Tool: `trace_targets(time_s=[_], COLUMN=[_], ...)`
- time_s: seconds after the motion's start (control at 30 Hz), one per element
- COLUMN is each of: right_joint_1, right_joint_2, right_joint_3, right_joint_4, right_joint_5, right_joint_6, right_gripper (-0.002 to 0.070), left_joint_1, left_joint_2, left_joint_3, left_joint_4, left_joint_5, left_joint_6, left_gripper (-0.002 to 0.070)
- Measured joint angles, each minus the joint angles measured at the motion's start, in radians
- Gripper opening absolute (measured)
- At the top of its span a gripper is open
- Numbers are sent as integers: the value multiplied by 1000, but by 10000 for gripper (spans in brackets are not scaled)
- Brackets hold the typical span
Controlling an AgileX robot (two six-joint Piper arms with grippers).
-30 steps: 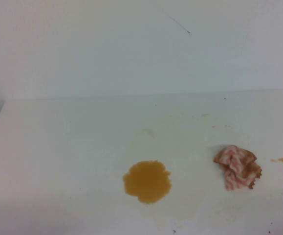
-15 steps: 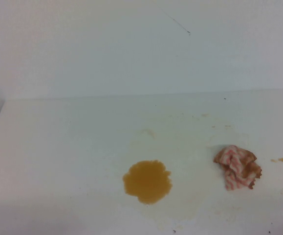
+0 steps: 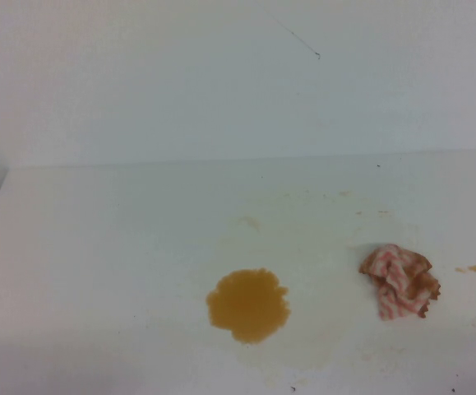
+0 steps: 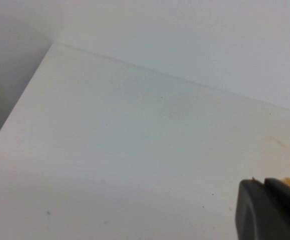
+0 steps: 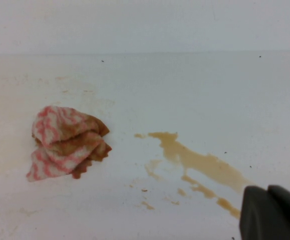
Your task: Wipe the table
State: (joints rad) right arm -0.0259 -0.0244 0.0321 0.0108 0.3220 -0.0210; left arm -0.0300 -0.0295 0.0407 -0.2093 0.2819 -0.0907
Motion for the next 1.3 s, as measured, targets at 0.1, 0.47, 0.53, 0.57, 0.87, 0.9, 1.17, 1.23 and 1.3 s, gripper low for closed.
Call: trace_targets(time_s=[0.1, 0.47, 0.53, 0.57, 0.87, 0.9, 1.17, 1.23, 1.3], right_joint_1=[0, 0, 0, 0, 0, 0, 0, 0, 0], right_joint_2=[0, 0, 0, 0, 0, 0, 0, 0, 8], right_joint_3=[0, 0, 0, 0, 0, -1, -147, -222, -287], right_joint_4=[0, 122, 142, 142, 142, 142, 140, 140, 132], right_joint_5=[-10, -327, -416, -452, -839, -871, -730, -637, -563], right_joint_6=[0, 5, 5, 5, 5, 7, 97, 86, 53], right_gripper=[-3, -3, -3, -3, -3, -3, -3, -3, -3], left_joint_1=[0, 0, 0, 0, 0, 0, 0, 0, 0], left_joint_2=[0, 0, 0, 0, 0, 0, 0, 0, 0], left_joint_3=[0, 0, 0, 0, 0, 0, 0, 0, 0], left_joint_4=[0, 0, 0, 0, 0, 0, 0, 0, 0], left_joint_5=[0, 0, 4, 4, 4, 4, 4, 4, 4], left_joint_6=[0, 0, 0, 0, 0, 0, 0, 0, 0], left_gripper=[0, 0, 0, 0, 0, 0, 0, 0, 0])
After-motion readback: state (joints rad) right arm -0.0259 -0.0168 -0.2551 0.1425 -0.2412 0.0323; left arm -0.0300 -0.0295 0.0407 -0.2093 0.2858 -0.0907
